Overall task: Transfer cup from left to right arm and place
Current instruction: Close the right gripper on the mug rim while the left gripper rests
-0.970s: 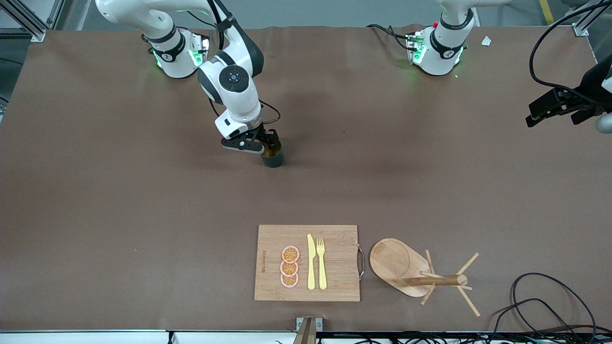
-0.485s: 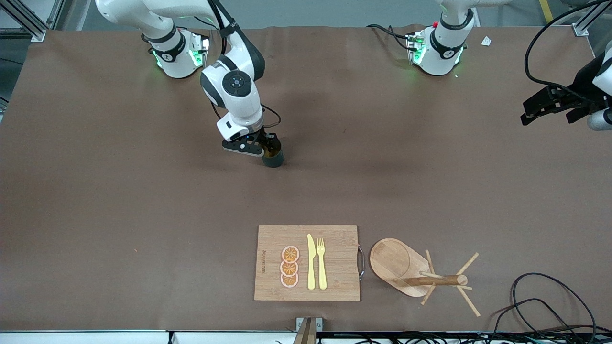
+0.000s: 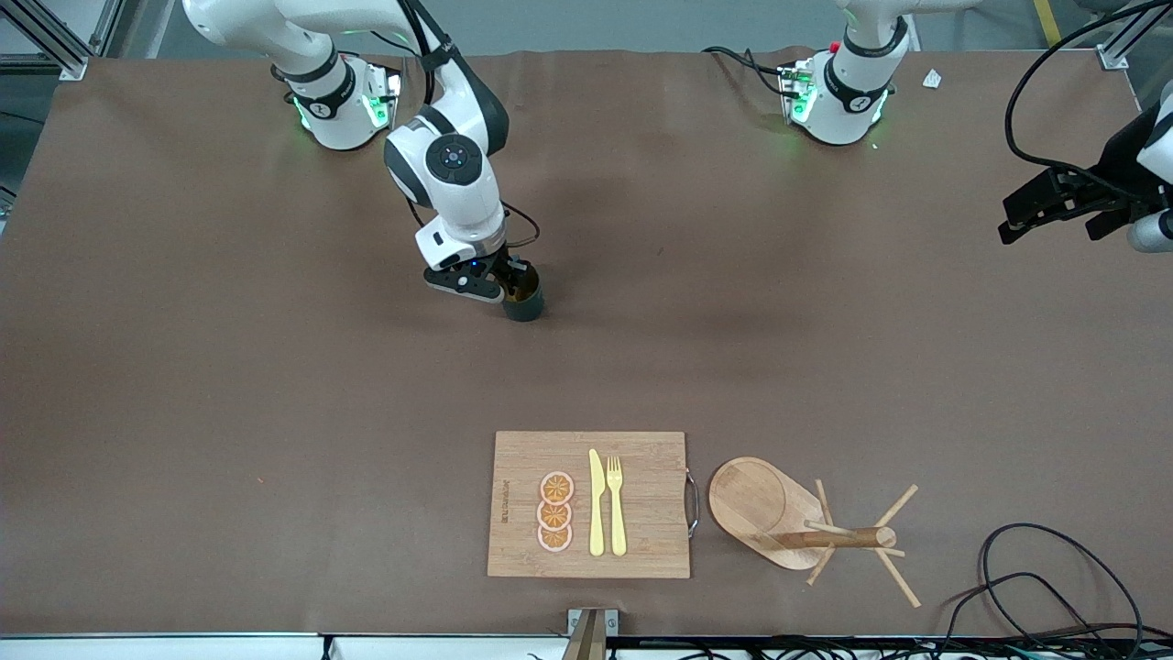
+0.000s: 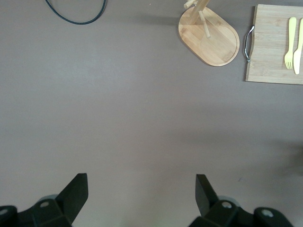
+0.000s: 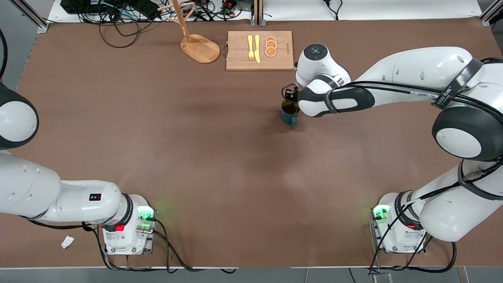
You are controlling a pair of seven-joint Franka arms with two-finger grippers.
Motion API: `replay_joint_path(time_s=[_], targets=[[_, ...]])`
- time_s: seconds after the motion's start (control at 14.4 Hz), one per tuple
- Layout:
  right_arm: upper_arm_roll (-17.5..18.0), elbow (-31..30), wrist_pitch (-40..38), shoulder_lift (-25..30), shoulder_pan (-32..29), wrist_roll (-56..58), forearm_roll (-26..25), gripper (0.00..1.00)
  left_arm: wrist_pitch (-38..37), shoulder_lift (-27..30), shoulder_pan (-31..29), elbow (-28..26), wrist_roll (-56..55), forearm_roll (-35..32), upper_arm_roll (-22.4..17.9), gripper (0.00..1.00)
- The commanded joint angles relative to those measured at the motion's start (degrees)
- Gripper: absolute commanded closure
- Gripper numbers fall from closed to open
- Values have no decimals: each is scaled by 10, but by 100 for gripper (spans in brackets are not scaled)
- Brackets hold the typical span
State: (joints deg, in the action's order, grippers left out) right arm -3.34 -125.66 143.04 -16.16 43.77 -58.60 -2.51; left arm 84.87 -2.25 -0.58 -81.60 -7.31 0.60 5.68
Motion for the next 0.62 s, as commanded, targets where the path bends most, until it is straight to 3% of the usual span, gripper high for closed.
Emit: replay_joint_path(time_s=[0.0,0.55], targets=[[-3,7,-1,-4,8,-21,-10,46,10,15,-8,-15,-4,-10,8,0],[-4,7,0,-5,13,-37,-10,68,18,12,-11,-15,-5,-10,6,0]])
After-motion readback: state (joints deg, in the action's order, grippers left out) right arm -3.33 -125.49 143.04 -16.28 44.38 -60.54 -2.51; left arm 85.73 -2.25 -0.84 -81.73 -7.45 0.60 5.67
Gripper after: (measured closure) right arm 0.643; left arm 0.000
